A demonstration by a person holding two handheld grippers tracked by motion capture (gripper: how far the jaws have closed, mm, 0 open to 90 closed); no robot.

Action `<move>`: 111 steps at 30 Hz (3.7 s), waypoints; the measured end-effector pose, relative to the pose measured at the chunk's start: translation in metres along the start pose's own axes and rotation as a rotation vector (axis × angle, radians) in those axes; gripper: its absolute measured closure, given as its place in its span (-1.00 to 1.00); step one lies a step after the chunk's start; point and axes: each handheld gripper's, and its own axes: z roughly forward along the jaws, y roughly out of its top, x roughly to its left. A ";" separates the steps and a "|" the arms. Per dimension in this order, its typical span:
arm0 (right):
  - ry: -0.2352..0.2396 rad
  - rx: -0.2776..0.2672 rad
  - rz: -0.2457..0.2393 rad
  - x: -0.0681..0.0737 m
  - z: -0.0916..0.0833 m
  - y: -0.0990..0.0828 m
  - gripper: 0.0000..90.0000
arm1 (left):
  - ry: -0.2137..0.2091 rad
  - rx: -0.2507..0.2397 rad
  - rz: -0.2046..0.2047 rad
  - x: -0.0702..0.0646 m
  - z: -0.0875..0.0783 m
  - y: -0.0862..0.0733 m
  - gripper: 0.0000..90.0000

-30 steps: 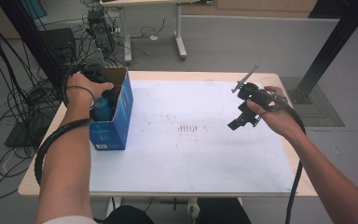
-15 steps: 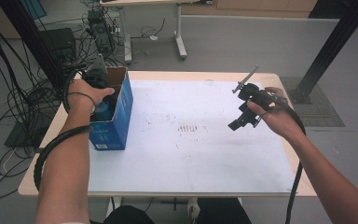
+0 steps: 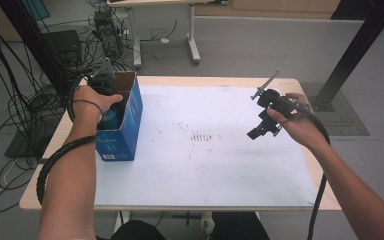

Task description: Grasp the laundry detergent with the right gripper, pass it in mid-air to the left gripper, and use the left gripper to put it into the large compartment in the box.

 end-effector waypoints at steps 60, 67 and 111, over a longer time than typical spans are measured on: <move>-0.020 -0.002 0.002 -0.004 -0.008 -0.002 -0.90 | 0.009 0.000 -0.008 0.000 0.001 0.000 -0.19; -0.022 -0.001 0.002 -0.004 -0.008 -0.002 -0.90 | 0.009 -0.001 -0.009 0.000 0.001 0.000 -0.19; -0.017 -0.004 -0.006 -0.004 -0.009 -0.001 -0.90 | 0.035 -0.020 0.001 -0.004 -0.009 0.000 -0.27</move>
